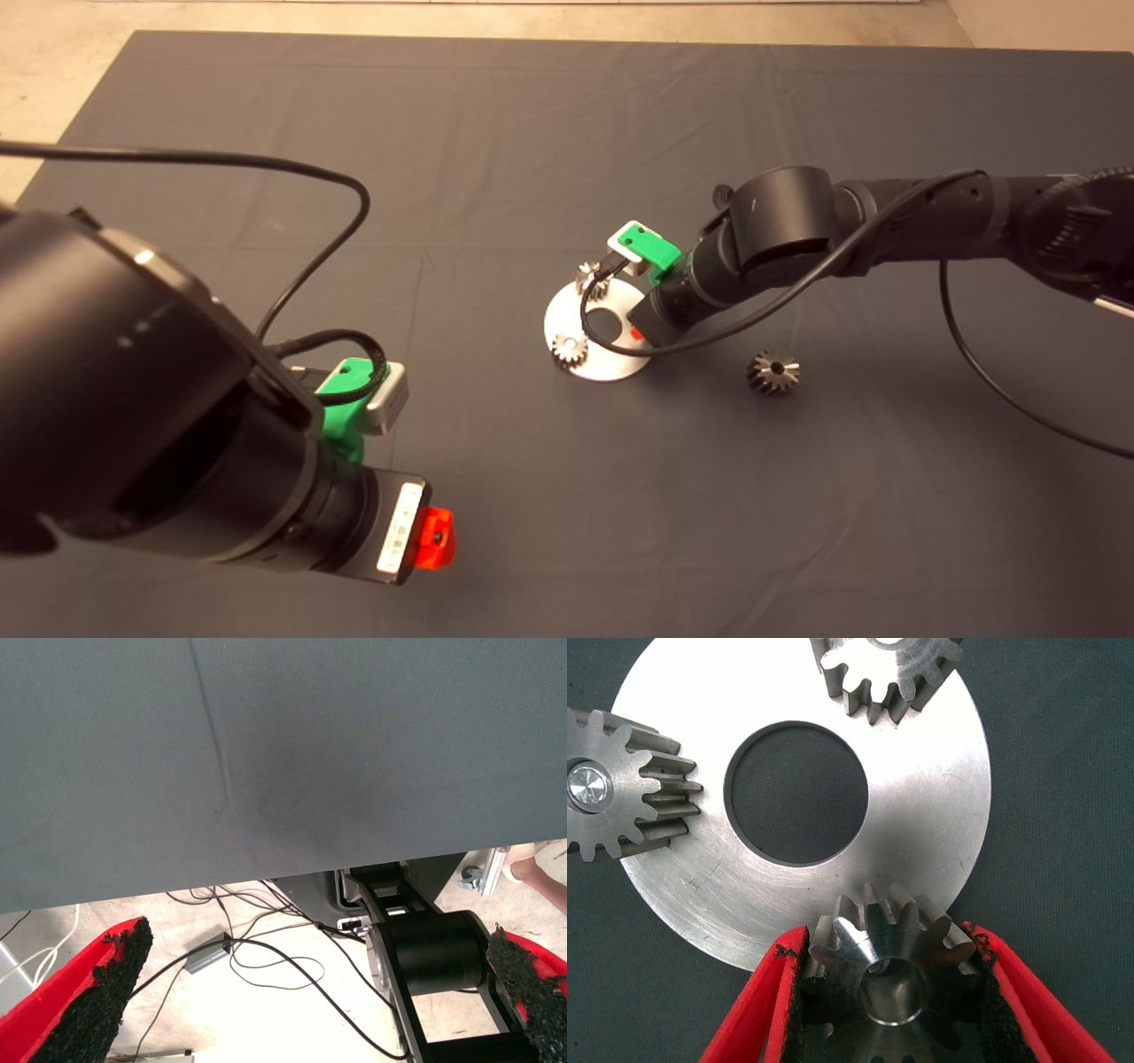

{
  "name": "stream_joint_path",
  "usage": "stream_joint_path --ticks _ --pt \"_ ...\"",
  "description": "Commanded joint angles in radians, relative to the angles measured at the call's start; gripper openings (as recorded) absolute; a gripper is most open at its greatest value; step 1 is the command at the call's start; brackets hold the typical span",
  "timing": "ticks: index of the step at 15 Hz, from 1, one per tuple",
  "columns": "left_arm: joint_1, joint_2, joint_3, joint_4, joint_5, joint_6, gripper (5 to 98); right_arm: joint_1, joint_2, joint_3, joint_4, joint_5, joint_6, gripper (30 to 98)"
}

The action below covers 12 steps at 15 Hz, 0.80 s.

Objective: Remove an incorrectly installed larger gear and replace it with the correct smaller gear

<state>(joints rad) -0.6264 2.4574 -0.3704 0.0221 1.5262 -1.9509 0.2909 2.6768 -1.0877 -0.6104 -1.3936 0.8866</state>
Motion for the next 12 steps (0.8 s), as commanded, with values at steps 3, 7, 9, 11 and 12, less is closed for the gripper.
stream_joint_path --ticks 3,7,9,11,12 --pt "-0.015 0.001 0.015 -0.024 0.132 -0.003 98.2 0.022 0.004 0.002 -0.035 0.005 0.003 41.2" --pt "-0.015 0.001 0.016 -0.024 0.132 -0.003 98.2 0.018 0.007 0.002 -0.035 0.005 0.005 41.2" --pt "-0.015 0.001 0.015 -0.024 0.132 -0.003 98.2 0.018 0.007 0.003 -0.035 0.005 0.005 41.2" --pt "-0.013 0.001 0.015 -0.024 0.132 -0.003 98.2 0.018 0.007 0.005 -0.035 0.005 0.005 41.2" --pt "-0.015 0.001 0.015 -0.024 0.132 -0.003 98.2 0.018 0.007 0.003 -0.035 0.005 0.005 41.2"
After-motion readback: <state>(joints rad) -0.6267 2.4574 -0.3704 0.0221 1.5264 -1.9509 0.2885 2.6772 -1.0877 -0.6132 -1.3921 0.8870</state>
